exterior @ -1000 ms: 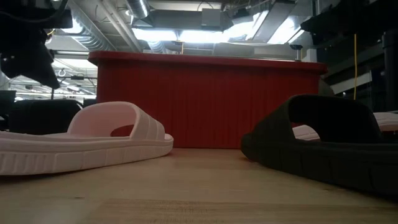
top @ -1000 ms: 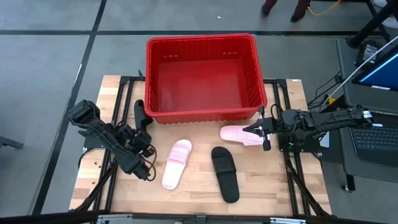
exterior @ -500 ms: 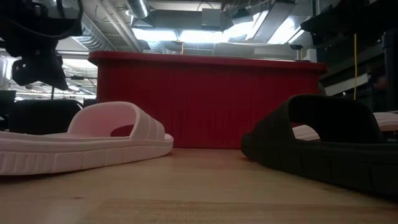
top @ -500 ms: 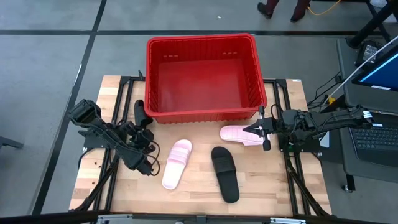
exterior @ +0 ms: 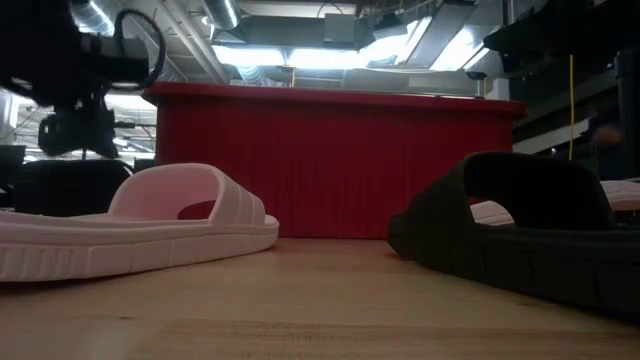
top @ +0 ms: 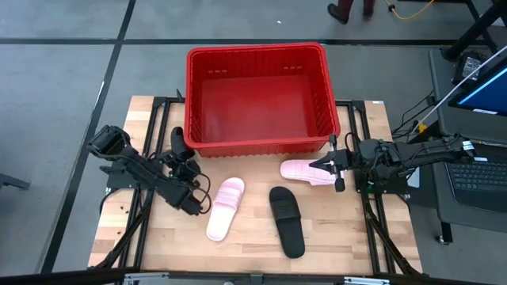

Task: Pick and place slides into bin
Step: Put the top black slipper into the red bin

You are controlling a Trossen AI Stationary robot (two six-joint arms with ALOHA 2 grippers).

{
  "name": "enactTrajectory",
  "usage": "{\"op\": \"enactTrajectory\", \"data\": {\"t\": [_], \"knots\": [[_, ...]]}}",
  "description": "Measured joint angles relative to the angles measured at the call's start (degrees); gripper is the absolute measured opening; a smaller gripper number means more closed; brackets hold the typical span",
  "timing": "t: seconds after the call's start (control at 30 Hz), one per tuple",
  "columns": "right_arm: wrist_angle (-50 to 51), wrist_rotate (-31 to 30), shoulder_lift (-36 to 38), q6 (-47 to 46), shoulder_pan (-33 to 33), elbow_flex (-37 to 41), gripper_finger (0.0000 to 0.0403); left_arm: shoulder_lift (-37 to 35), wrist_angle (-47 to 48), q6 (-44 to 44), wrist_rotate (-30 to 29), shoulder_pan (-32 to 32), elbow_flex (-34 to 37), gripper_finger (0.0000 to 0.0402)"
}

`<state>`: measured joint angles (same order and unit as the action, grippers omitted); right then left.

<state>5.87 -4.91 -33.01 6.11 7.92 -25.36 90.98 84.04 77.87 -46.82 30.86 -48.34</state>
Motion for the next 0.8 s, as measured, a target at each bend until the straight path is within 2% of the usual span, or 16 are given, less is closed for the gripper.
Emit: {"op": "enactTrajectory", "data": {"t": [0.23,0.5,0.8], "knots": [[0.0,0.0,0.0,0.0,0.0,0.0,0.0006,0.0,-0.1,6.1,-4.5,-0.1,5.7,0.0186],[0.0,0.0,0.0,0.0,0.0,0.0,0.0006,0.0,-2.0,3.4,-3.4,-0.8,6.8,0.0186],[0.0,0.0,0.0,0.0,0.0,0.0,0.0006,0.0,-2.3,2.8,-3.3,-4.5,6.8,0.0186]]}}
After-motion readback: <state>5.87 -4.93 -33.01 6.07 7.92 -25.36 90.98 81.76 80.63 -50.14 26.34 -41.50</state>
